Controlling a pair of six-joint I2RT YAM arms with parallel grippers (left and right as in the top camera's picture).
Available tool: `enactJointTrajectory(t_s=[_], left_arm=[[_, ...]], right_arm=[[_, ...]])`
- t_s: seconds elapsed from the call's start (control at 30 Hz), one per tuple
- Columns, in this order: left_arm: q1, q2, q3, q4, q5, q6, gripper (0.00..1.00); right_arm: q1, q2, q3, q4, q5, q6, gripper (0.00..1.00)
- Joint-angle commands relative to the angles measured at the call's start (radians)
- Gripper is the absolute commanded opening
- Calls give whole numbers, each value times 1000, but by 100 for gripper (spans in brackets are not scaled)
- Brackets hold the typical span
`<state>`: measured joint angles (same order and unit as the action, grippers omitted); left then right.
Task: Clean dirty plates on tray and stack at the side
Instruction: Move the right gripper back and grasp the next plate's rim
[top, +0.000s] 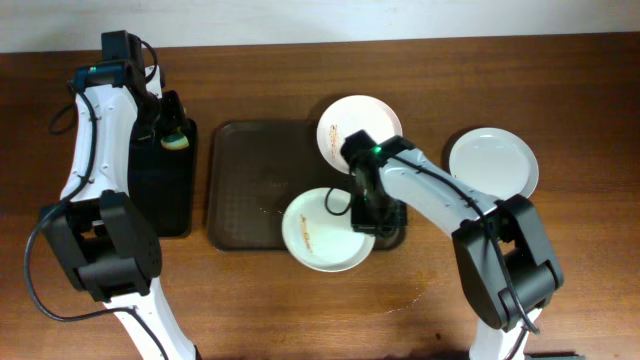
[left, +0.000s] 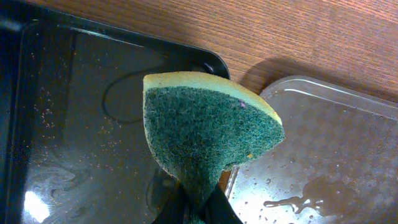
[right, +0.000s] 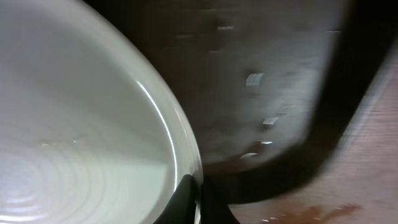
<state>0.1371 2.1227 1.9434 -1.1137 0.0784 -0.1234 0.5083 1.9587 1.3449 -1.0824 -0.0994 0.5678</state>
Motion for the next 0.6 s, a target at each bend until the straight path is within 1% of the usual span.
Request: enactJointTrajectory(t_s=[0.0,0.07,0.13,0.17,0.23,0.27,0.3,0.33,0.37,0.43,0.5,0.53,0.57], left_arm=[[2,-11,21,1,1,-6,3],[2,-11,21,1,1,-6,3],[2,-11,21,1,1,-6,3],[2,-11,21,1,1,-6,3],[2,-11,21,1,1,-6,3],[2,-11,21,2,1,-6,3],[2,-11,21,2,2,-6,3],[2,-11,21,1,5,-6,3],[2,-11,21,1,4,-6,3],[1,-11,21,1,5,-6,3],[1,-11,21,1,13,-6,3],[0,-11,21,0,12,-6,3],[0,-11,21,0,13,-6,3]], right_arm=[[54,-5,62,30,6,-13,4],[80,-5,118,148,5,-7,4],[115,13,119,355,35,107,4],[140,43,119,421,50,144,4],[173,80,119,430,63,156,4],[173,92,119,432,63,157,6],[169,98,118,433,63,175,19],[165,106,118,437,63,179,39],[162,117,118,438,63,200,45],[158,137,118,475,42,202,45],[158,174,118,527,-17,220,42],[156,185,118,534,-24,235,40],[152,190,118,541,-25,236,36]])
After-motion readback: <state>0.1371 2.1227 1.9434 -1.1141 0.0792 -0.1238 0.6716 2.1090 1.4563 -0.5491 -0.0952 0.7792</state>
